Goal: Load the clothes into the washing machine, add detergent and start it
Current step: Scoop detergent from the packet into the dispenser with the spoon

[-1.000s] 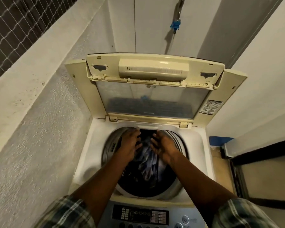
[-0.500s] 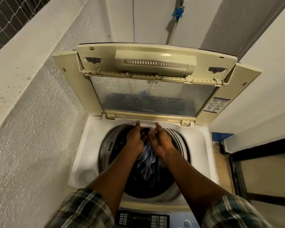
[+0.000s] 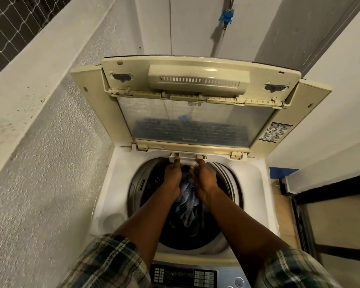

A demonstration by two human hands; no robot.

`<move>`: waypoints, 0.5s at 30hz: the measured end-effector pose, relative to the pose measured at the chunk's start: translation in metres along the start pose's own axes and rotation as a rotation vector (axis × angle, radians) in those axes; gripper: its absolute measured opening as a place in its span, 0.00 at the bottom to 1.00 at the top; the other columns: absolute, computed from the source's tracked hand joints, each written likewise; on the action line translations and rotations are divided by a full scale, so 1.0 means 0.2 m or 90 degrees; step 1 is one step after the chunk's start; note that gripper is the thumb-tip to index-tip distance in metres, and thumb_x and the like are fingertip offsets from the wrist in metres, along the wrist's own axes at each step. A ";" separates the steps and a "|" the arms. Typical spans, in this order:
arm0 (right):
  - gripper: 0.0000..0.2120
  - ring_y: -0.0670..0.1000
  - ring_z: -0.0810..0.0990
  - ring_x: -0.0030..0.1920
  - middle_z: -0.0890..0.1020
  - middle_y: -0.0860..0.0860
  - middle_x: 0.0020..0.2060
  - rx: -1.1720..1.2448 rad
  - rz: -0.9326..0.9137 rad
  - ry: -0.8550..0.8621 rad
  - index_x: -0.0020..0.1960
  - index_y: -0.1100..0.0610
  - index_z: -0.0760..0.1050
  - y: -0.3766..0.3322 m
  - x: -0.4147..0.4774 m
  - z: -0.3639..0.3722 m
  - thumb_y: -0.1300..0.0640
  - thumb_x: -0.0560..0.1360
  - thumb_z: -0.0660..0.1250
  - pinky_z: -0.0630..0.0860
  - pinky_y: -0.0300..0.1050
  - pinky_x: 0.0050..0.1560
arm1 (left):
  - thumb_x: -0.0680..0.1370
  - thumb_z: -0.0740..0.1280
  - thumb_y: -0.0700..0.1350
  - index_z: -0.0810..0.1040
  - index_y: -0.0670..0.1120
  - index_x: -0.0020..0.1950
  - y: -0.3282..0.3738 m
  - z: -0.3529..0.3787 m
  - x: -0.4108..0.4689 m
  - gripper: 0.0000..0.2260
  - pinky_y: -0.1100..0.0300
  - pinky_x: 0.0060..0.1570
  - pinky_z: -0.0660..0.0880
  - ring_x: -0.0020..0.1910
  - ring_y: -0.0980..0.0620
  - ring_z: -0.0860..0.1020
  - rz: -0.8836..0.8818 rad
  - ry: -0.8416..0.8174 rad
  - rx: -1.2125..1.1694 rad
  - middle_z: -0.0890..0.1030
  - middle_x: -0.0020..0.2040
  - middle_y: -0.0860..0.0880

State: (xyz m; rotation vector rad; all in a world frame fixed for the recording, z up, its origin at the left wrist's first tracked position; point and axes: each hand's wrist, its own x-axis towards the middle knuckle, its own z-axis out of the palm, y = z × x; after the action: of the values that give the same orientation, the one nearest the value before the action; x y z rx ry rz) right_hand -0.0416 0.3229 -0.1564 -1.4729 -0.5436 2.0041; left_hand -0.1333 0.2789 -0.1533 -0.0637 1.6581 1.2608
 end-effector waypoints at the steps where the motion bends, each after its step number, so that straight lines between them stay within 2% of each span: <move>1: 0.11 0.48 0.82 0.30 0.83 0.54 0.32 -0.016 -0.002 0.006 0.49 0.61 0.81 0.02 -0.01 -0.01 0.53 0.81 0.70 0.80 0.41 0.32 | 0.84 0.59 0.58 0.81 0.41 0.61 -0.01 -0.01 -0.02 0.22 0.44 0.60 0.81 0.54 0.40 0.85 -0.004 0.000 -0.002 0.85 0.55 0.39; 3: 0.12 0.51 0.83 0.32 0.84 0.58 0.36 -0.029 -0.009 0.015 0.50 0.63 0.82 0.05 -0.03 -0.01 0.53 0.80 0.70 0.80 0.45 0.34 | 0.85 0.59 0.56 0.81 0.41 0.62 -0.01 -0.03 -0.04 0.21 0.47 0.58 0.81 0.54 0.40 0.84 -0.018 -0.004 0.002 0.85 0.56 0.39; 5: 0.11 0.53 0.82 0.34 0.83 0.60 0.38 -0.030 -0.014 0.023 0.47 0.62 0.81 0.07 -0.04 -0.02 0.54 0.80 0.69 0.79 0.48 0.37 | 0.85 0.58 0.53 0.81 0.40 0.62 -0.02 -0.04 -0.07 0.19 0.48 0.58 0.81 0.55 0.40 0.84 -0.030 -0.007 0.005 0.85 0.56 0.39; 7: 0.11 0.52 0.79 0.32 0.81 0.58 0.36 -0.037 -0.017 0.033 0.45 0.62 0.79 0.08 -0.06 -0.03 0.56 0.82 0.67 0.78 0.46 0.35 | 0.86 0.58 0.50 0.80 0.39 0.63 -0.02 -0.05 -0.08 0.18 0.46 0.61 0.79 0.57 0.39 0.83 -0.029 0.006 0.014 0.84 0.58 0.38; 9: 0.10 0.51 0.79 0.32 0.81 0.57 0.35 -0.053 -0.016 0.037 0.48 0.63 0.79 0.10 -0.07 -0.04 0.56 0.82 0.66 0.77 0.45 0.35 | 0.86 0.58 0.48 0.80 0.38 0.65 -0.04 -0.06 -0.10 0.18 0.45 0.63 0.78 0.59 0.38 0.82 -0.017 0.007 0.021 0.83 0.60 0.37; 12: 0.11 0.54 0.80 0.35 0.82 0.60 0.39 -0.076 -0.011 0.046 0.49 0.63 0.81 0.13 -0.07 -0.07 0.56 0.81 0.66 0.78 0.49 0.40 | 0.85 0.59 0.47 0.81 0.39 0.64 -0.08 -0.07 -0.11 0.16 0.44 0.64 0.78 0.59 0.39 0.82 -0.014 0.004 0.032 0.84 0.60 0.38; 15: 0.10 0.54 0.79 0.36 0.81 0.61 0.39 -0.087 -0.010 0.044 0.46 0.62 0.81 0.12 -0.09 -0.08 0.57 0.81 0.66 0.76 0.50 0.40 | 0.84 0.61 0.49 0.81 0.41 0.64 -0.09 -0.09 -0.12 0.16 0.44 0.63 0.79 0.57 0.40 0.83 -0.021 -0.004 0.032 0.84 0.59 0.39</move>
State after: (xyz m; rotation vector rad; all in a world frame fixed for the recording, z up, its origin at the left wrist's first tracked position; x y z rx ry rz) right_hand -0.0287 0.2925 -0.1636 -1.6071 -0.6733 1.9287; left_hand -0.1228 0.2463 -0.1494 -0.0570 1.6762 1.1927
